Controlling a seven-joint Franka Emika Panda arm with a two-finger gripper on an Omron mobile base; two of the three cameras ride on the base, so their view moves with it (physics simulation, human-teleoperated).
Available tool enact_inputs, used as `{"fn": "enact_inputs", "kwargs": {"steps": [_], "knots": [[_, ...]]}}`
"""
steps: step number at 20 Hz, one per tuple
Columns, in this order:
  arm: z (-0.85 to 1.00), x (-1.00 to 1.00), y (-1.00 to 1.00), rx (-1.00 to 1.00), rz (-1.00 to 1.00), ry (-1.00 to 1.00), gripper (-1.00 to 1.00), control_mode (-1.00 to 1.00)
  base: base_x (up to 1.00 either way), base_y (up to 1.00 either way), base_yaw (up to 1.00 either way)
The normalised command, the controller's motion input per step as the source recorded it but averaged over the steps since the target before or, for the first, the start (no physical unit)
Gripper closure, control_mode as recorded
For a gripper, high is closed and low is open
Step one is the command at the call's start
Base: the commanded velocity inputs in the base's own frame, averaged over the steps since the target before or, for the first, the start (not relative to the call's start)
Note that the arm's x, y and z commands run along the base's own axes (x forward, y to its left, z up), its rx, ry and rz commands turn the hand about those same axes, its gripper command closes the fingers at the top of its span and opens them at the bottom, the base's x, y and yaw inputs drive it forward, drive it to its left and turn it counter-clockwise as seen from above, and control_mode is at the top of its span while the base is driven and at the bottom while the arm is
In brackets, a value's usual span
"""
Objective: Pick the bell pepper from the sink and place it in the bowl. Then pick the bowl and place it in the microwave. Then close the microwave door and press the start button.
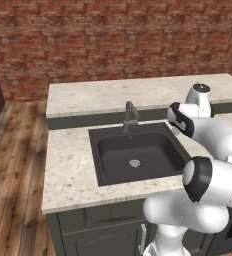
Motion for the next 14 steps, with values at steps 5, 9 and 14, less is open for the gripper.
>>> {"fn": "enact_inputs", "kwargs": {"steps": [5,9,14], "knots": [[0.0,-0.07,-0.64,-0.05,-0.09,0.09,1.0,-1.0,0.0,0.0,0.0],[0.04,-0.23,-0.66,-0.06,-0.1,0.0,1.0,-1.0,0.0,0.0,0.0],[0.0,-0.24,-0.65,-0.05,-0.09,0.03,1.0,-1.0,0.0,0.0,0.0]]}}
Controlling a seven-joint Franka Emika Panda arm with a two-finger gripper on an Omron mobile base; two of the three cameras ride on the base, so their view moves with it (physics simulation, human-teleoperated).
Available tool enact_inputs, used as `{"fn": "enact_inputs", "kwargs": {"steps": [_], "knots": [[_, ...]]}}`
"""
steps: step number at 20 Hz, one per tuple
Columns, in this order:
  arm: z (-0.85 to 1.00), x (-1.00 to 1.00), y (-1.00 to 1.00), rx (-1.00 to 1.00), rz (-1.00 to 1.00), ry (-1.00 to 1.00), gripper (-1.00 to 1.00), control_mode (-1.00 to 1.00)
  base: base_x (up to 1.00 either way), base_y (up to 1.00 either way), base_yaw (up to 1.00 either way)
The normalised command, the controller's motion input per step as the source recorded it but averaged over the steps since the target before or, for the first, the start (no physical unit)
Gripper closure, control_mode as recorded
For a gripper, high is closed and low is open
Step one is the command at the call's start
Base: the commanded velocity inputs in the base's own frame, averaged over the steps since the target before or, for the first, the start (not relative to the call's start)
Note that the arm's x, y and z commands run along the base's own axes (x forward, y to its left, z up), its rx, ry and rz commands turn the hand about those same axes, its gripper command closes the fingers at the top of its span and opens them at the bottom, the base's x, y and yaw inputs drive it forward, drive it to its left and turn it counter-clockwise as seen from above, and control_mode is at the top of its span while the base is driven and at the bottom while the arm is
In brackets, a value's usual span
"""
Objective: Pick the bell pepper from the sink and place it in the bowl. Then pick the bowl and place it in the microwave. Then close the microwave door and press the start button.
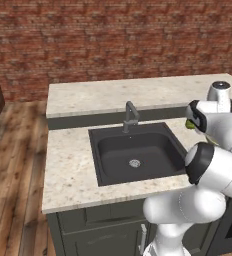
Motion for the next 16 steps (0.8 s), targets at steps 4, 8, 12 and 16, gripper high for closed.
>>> {"fn": "enact_inputs", "kwargs": {"steps": [4,8,12,16], "knots": [[0.0,-0.05,-0.62,-0.01,-0.03,0.01,1.0,-1.0,0.0,0.0,0.0],[-0.01,0.09,-0.45,0.0,0.0,0.06,1.0,-1.0,0.0,0.0,0.0],[-0.03,0.31,-0.41,0.0,0.0,0.09,1.0,-1.0,0.0,0.0,0.0],[-0.27,0.28,-0.39,0.0,0.0,0.13,1.0,-1.0,0.0,0.0,0.0]]}}
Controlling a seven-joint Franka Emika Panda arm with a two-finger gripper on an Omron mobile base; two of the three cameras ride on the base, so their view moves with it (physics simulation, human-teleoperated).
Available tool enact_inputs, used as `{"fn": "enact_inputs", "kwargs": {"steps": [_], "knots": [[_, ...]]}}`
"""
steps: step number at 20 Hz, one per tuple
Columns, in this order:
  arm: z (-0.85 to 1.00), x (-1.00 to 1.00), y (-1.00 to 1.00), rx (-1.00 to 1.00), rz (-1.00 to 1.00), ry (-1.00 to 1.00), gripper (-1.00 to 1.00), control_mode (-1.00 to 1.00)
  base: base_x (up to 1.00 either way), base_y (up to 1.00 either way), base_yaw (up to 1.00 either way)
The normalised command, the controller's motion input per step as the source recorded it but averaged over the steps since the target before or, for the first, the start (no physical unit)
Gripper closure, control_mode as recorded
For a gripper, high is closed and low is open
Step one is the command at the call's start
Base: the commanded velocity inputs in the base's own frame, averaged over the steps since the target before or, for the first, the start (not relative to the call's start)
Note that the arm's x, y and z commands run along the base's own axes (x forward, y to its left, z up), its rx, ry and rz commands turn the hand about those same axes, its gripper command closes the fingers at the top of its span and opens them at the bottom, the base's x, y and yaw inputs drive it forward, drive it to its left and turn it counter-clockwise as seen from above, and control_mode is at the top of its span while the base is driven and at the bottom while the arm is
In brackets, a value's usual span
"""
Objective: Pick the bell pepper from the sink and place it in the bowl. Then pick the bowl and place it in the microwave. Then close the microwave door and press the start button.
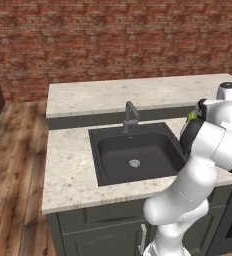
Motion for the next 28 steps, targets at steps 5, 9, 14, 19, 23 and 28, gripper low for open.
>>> {"fn": "enact_inputs", "kwargs": {"steps": [5,9,14,19,23,28], "knots": [[-0.48,0.17,-0.22,0.0,0.0,0.13,1.0,-1.0,0.0,0.0,0.0],[-0.39,0.12,-0.1,0.0,0.0,0.1,1.0,-1.0,0.0,0.0,0.0],[-0.16,0.05,-0.04,0.0,0.0,0.02,1.0,-1.0,0.0,0.0,0.0],[-0.11,0.0,0.0,0.0,0.0,0.0,-1.0,-1.0,0.0,0.0,0.0],[-0.08,0.0,0.0,0.0,0.0,0.0,-1.0,-1.0,0.0,0.0,0.0],[-0.01,0.0,0.0,0.0,0.0,-0.02,-1.0,-1.0,0.0,0.0,0.0]]}}
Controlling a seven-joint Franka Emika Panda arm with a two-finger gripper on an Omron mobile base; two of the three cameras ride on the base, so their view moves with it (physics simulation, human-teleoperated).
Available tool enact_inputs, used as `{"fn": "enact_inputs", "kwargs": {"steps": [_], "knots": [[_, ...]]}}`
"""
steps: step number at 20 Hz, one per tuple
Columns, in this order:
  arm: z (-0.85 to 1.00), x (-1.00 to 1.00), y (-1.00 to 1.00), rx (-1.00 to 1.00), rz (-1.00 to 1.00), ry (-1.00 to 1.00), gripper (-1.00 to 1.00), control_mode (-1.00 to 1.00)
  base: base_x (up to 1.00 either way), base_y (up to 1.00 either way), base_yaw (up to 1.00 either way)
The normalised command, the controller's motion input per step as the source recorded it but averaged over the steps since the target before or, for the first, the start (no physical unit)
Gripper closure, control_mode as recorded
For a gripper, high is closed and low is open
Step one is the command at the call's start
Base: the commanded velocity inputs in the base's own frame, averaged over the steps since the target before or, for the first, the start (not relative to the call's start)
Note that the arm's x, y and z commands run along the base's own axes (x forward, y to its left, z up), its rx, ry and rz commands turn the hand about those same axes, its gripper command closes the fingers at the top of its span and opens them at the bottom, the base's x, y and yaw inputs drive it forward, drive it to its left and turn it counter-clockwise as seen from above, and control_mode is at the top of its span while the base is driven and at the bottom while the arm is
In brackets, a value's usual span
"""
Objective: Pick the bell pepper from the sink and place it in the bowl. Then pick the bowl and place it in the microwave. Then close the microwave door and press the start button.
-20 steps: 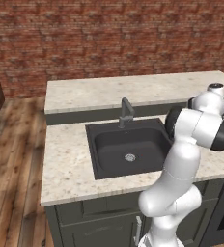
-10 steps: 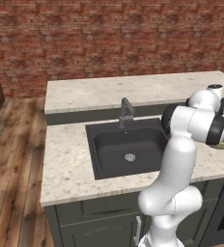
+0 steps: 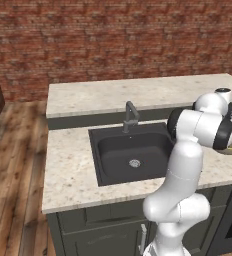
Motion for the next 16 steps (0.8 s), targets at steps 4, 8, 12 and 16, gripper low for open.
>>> {"fn": "enact_inputs", "kwargs": {"steps": [4,8,12,16], "knots": [[0.02,-0.16,0.08,0.0,0.0,-0.1,-1.0,-1.0,0.0,0.0,0.0],[0.28,-0.28,0.52,0.0,0.0,-0.1,-1.0,-1.0,0.0,0.0,0.0],[0.16,-0.39,0.56,0.0,0.0,-0.05,-1.0,-1.0,0.0,0.0,0.0],[0.0,-0.26,0.39,0.0,-0.04,0.0,-1.0,-1.0,0.0,0.0,0.0]]}}
